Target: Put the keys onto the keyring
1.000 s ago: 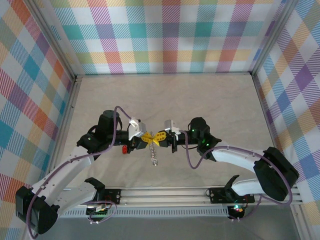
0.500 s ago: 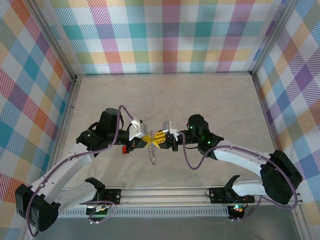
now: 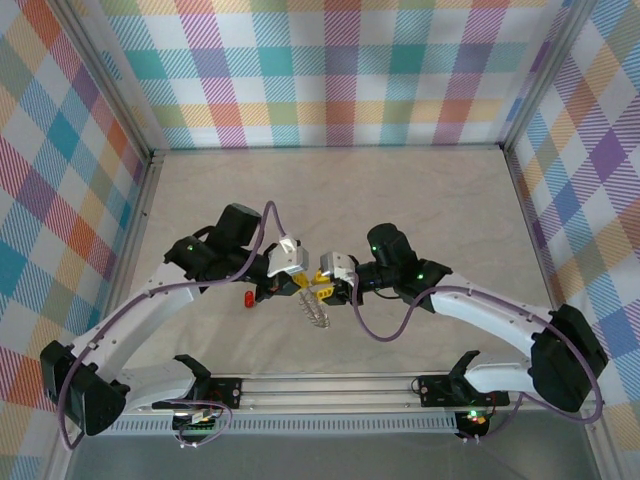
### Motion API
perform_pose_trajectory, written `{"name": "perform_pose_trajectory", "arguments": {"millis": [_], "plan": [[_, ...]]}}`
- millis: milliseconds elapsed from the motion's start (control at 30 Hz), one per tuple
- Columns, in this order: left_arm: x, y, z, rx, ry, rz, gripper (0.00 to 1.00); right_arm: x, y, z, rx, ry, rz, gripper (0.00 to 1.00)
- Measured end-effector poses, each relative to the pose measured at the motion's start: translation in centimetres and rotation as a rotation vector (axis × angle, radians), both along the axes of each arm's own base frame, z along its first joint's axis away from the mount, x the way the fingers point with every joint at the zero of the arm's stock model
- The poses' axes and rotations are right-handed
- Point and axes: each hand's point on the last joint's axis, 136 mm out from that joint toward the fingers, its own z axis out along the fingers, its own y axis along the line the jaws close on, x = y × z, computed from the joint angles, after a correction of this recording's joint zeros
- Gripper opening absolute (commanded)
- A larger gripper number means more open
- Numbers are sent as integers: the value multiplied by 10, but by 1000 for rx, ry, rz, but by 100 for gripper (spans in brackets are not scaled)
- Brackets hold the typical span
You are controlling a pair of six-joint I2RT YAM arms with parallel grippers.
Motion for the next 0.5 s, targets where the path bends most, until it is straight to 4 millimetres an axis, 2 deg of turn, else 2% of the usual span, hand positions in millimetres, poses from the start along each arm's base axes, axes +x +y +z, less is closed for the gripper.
{"name": "perform_pose_trajectory", "arguments": {"millis": [300, 433, 500], "plan": [[-4, -2, -6, 31, 19, -13, 0, -7, -5, 16, 30, -32, 11, 25], [-5, -3, -5, 26, 17, -21, 0, -6, -6, 16, 31, -38, 4, 24], [-5, -5, -4, 21, 9, -24, 0, -6, -6, 16, 30, -33, 3, 20]]}}
